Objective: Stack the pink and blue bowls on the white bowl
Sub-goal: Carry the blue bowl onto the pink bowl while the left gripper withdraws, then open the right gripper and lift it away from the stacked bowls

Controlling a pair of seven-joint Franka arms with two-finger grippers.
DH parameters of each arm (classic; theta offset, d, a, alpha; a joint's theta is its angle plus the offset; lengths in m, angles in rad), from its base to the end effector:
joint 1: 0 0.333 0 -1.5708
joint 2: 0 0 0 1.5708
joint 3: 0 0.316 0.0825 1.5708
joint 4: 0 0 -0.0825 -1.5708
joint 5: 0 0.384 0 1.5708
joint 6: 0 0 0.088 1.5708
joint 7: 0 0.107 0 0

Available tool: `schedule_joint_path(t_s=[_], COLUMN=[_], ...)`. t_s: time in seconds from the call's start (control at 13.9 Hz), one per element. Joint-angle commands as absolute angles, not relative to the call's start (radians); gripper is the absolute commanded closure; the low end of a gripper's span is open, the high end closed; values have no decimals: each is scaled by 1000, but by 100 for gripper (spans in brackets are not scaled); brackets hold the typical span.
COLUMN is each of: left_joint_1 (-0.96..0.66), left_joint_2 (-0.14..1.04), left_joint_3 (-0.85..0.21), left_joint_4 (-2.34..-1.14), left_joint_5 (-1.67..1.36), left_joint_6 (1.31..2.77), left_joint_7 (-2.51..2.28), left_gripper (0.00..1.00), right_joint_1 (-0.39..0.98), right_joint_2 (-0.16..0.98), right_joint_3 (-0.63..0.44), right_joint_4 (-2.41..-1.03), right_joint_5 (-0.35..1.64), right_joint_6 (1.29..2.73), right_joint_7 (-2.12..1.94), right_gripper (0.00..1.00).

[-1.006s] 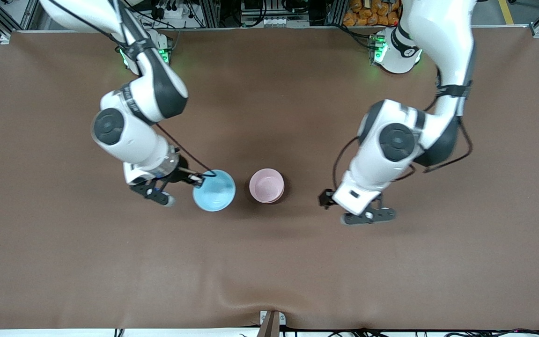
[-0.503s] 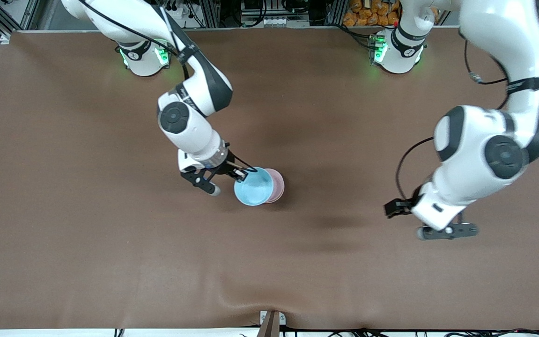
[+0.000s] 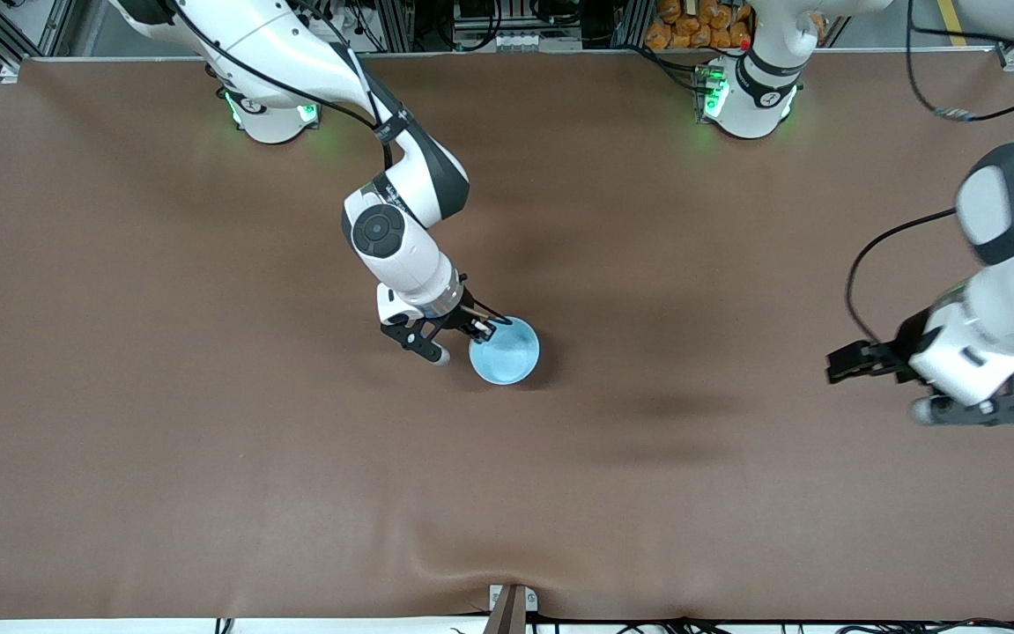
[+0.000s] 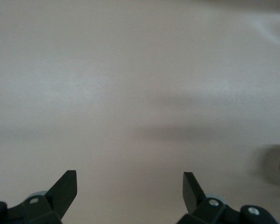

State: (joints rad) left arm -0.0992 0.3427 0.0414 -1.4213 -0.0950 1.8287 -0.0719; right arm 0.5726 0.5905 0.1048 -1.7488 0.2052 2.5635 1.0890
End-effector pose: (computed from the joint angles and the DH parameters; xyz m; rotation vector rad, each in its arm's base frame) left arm 0.6695 -0.0505 0.5095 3.0570 0.0497 0.0914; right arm 0.5424 0.4223 0.2587 -2.7254 0.8363 0.0043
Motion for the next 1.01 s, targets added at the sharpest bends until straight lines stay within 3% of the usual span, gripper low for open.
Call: schedule_joint_path(t_s=[0.0,0.43,0.5,0.57,0.65,0.79,0.93], left_joint_1=[-19,2,2,0,0,2,2], left_joint_2=[256,89,63,36,6,-37,-67], left_joint_3=[-28,-35,-32,-32,-32,-32,-29], left_joint_4=[-1450,-1485,-1499,-1509,-1532,-1560,-1597], left_joint_5=[-80,-74,-74,-72,-72,-72,-71], left_joint_6=[1751,1514,1509,1487,1473,1463,1471], left_joint_7=[-63,-77,-75,-80,-83,-83,-83], left_gripper=[0,0,0,0,0,0,0], right_joint_1=[580,581,581,581,580,562,505], right_joint_2=[580,569,568,563,555,510,448], right_joint_3=[95,95,95,94,94,87,81], right_joint_4=[-1756,-1793,-1793,-1793,-1793,-1792,-1789], right_joint_5=[221,221,221,219,219,216,206], right_joint_6=[2548,2542,2542,2540,2540,2536,2434], right_joint_7=[1114,1143,1143,1138,1138,1128,1082], right_gripper=[100,100,94,53,1,0,0])
